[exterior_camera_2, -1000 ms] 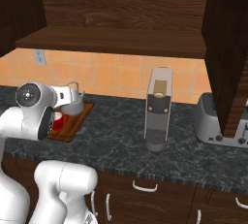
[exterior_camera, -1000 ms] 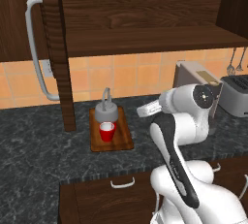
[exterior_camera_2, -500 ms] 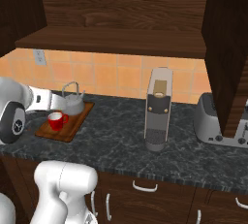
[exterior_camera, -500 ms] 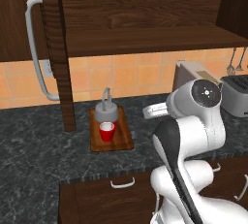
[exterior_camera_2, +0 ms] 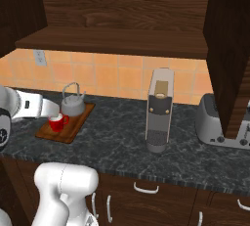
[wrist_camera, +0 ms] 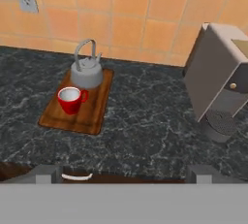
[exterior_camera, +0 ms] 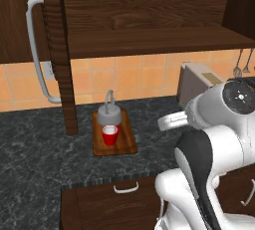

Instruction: Pick the kettle from the counter and place it on the tray. Then pick the mug from the cabinet and place it on the tray. Then close the cabinet doors.

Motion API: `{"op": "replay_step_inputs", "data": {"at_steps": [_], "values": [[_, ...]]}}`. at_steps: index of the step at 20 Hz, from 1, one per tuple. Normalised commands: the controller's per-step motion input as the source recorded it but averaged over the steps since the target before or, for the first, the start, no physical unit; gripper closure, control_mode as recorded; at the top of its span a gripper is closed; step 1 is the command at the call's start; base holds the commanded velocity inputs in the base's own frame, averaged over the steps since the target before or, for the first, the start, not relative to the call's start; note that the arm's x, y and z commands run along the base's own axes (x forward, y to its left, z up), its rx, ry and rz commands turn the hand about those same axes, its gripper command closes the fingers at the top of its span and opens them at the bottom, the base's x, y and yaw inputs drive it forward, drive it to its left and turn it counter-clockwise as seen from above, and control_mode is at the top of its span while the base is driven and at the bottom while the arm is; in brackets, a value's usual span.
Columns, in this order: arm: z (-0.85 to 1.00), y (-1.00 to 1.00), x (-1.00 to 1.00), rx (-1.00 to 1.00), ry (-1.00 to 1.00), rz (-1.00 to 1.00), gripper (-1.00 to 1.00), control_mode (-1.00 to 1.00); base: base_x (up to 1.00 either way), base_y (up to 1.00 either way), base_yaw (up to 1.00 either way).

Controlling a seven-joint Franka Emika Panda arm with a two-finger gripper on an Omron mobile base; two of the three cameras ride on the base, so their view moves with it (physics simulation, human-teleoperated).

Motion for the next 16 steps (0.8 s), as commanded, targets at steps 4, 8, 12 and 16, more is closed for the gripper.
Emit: {"op": "replay_step_inputs", "data": {"at_steps": [4,8,12,16], "values": [[0.00,0.00,-0.56,-0.06,-0.08,0.42,-1.00,-1.00,0.00,0.00,0.00],[0.05,0.01,-0.53,0.28,-0.03,0.16,-1.00,-1.00,0.00,0.00,0.00],[0.00,0.03,-0.65,0.55,0.00,0.00,-1.00,-1.00,0.00,0.00,0.00],[0.00,0.05,-0.66,0.51,0.00,0.00,-1.00,-1.00,0.00,0.00,0.00]]}}
